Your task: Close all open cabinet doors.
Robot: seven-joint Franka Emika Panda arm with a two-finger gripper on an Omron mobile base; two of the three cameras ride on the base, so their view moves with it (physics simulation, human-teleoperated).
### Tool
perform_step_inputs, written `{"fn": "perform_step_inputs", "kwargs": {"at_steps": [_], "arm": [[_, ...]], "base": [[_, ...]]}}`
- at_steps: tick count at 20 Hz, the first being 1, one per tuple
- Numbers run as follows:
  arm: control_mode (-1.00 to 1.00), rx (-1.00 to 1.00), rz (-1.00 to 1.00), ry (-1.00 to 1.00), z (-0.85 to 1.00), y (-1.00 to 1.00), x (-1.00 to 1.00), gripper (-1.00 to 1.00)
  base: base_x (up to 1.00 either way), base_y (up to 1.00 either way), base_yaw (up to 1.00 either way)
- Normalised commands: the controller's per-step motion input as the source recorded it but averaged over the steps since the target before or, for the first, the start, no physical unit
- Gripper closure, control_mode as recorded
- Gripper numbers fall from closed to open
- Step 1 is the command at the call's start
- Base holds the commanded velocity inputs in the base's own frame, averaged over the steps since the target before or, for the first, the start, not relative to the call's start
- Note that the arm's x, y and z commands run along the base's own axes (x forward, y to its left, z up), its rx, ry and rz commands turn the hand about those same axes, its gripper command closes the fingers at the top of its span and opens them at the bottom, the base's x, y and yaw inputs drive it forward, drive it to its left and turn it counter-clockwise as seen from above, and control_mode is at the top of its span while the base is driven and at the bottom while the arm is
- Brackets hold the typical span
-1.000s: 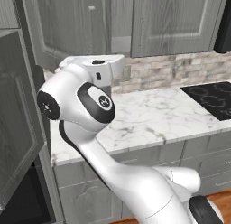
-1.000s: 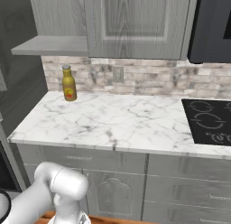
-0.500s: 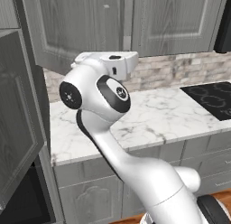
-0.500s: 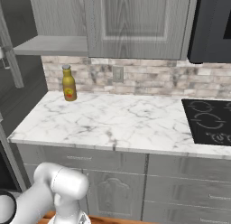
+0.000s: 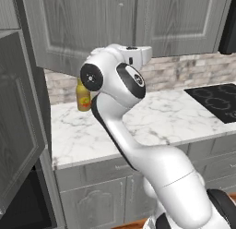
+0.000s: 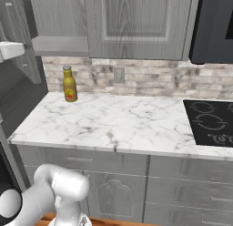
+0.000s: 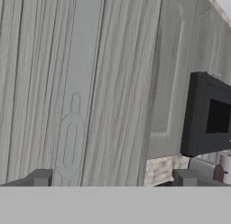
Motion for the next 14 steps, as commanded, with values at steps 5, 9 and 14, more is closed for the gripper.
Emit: {"fn": "perform_step_inputs", "kwargs": {"at_steps": [5,9,14], "arm": [[-1.0,0.02,0.0,0.03,0.0,-0.34,0.44,-1.0],[-1.0,0.02,0.0,0.03,0.0,-0.31,0.36,-1.0],[-1.0,0.01,0.0,0.04,0.0,-0.31,0.37,-1.0]], "base": [[0.0,0.0,0.0],[0.0,0.0,0.0],[0.0,0.0,0.0]]}}
